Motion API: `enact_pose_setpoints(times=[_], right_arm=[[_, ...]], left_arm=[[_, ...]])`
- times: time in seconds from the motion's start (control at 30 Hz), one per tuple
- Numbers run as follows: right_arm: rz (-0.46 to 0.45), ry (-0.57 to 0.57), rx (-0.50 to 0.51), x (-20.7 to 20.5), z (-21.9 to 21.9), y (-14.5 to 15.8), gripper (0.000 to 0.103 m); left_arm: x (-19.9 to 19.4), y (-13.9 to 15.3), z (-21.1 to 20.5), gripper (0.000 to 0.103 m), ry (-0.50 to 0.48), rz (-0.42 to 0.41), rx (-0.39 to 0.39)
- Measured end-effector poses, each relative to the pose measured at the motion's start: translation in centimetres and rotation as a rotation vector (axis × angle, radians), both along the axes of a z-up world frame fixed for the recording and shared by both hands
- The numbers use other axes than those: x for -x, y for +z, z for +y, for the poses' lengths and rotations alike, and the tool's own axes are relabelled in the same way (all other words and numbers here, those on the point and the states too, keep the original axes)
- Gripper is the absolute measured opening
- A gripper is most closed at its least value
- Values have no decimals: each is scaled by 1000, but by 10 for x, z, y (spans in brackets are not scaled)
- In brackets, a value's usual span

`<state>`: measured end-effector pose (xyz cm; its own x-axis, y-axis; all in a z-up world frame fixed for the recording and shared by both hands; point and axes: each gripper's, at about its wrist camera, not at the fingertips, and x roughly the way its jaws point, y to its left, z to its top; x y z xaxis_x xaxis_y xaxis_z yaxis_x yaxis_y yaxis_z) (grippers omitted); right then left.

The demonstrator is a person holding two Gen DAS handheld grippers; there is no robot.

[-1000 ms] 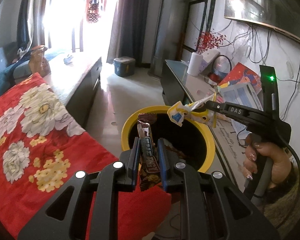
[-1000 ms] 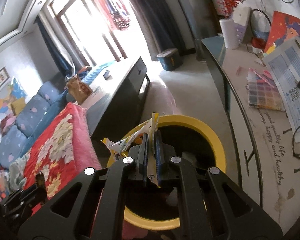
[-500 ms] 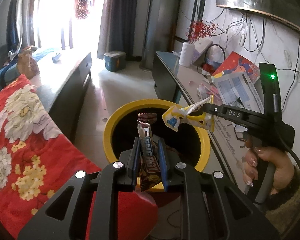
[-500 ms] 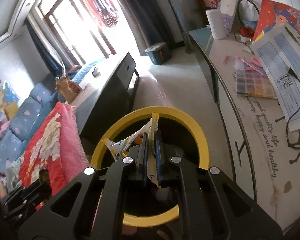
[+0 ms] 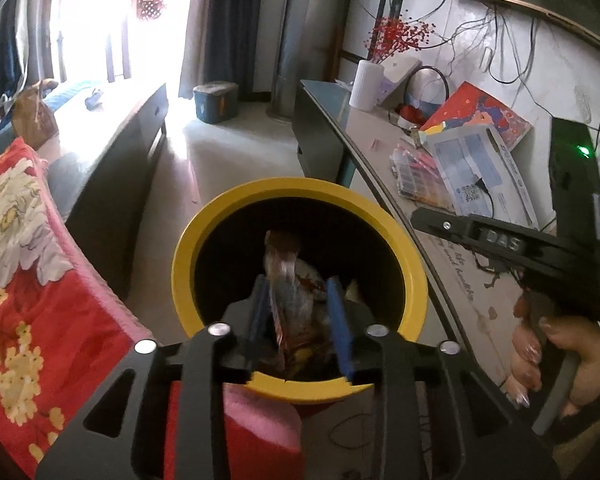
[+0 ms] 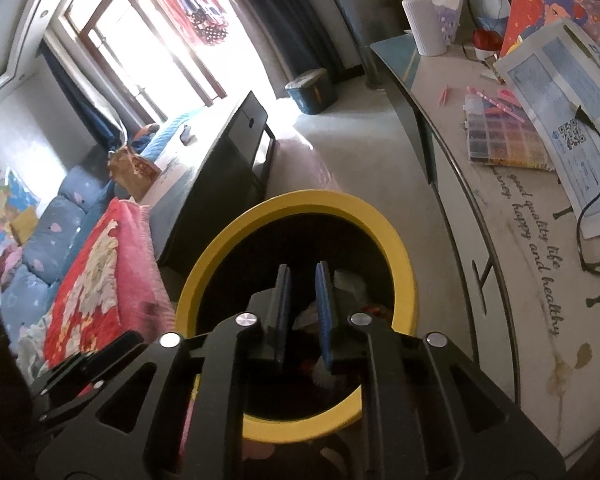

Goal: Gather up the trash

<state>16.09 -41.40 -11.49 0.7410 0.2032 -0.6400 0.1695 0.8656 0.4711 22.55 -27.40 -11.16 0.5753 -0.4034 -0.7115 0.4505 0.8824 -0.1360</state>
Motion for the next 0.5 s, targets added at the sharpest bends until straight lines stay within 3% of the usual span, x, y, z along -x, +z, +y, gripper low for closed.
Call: enact_pose_setpoints(times=[0.03, 0.13, 0.23, 0.33, 0.5], right_arm=[[-1, -5, 1, 2, 0, 1, 20], [-6, -11, 3, 8, -1, 5, 28], [-25, -9, 18, 17, 3, 13, 46], [-50, 3, 49, 25, 11, 24, 58], [-98, 16, 92, 38, 25, 42, 74]], left_arm=[[-1, 0, 0, 49, 1, 1, 4], [-2, 0, 1, 66, 4, 1, 4], [-1, 3, 7, 84, 22, -2, 7], [2, 9, 17, 92, 38, 1, 21], [11, 21, 39, 96, 78, -24, 20]])
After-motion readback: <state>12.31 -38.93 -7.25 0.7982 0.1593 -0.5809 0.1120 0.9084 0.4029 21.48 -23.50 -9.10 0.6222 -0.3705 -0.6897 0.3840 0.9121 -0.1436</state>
